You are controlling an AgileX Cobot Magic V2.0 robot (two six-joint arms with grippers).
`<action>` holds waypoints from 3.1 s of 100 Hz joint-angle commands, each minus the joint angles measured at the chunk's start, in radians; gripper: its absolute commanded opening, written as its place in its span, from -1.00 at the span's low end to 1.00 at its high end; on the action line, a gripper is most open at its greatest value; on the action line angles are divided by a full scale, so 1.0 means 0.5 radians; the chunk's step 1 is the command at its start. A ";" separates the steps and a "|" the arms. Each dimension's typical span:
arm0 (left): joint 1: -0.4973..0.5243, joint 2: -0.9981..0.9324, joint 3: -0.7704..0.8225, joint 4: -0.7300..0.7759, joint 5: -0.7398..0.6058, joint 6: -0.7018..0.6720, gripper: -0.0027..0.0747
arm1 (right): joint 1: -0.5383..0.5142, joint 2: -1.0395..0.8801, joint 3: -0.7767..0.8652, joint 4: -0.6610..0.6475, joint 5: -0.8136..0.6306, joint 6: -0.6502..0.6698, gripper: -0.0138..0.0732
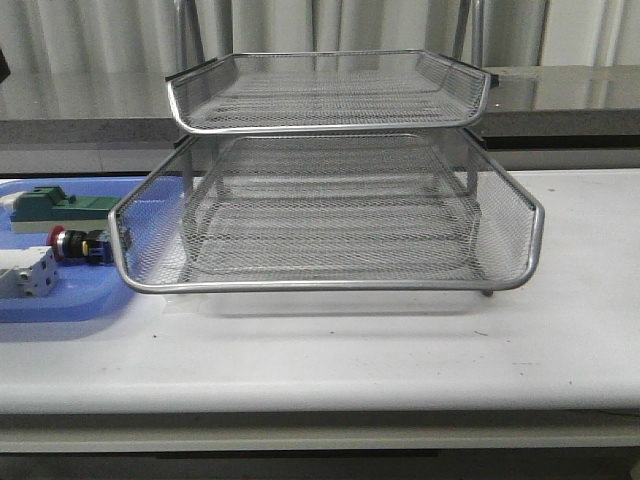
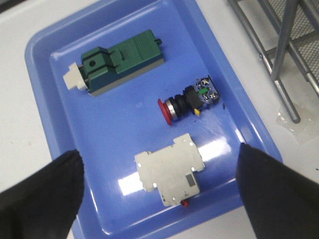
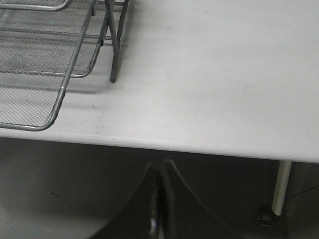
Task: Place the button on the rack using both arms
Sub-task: 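Lower the left gripper and grasp the red-capped push button, then lift the push button and carry it over the pulled-out middle tier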
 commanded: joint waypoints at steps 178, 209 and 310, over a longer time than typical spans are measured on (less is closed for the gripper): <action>-0.015 1.475 -1.360 -0.415 0.653 1.480 0.58 | -0.001 0.006 -0.065 -0.010 -0.102 0.002 -0.84; -0.040 1.548 -1.360 -0.433 0.638 1.480 0.58 | -0.001 0.006 -0.065 -0.010 -0.102 0.002 -0.84; -0.074 1.539 -1.724 -0.394 0.974 1.290 -0.98 | -0.001 0.006 -0.065 -0.010 -0.102 0.002 -0.84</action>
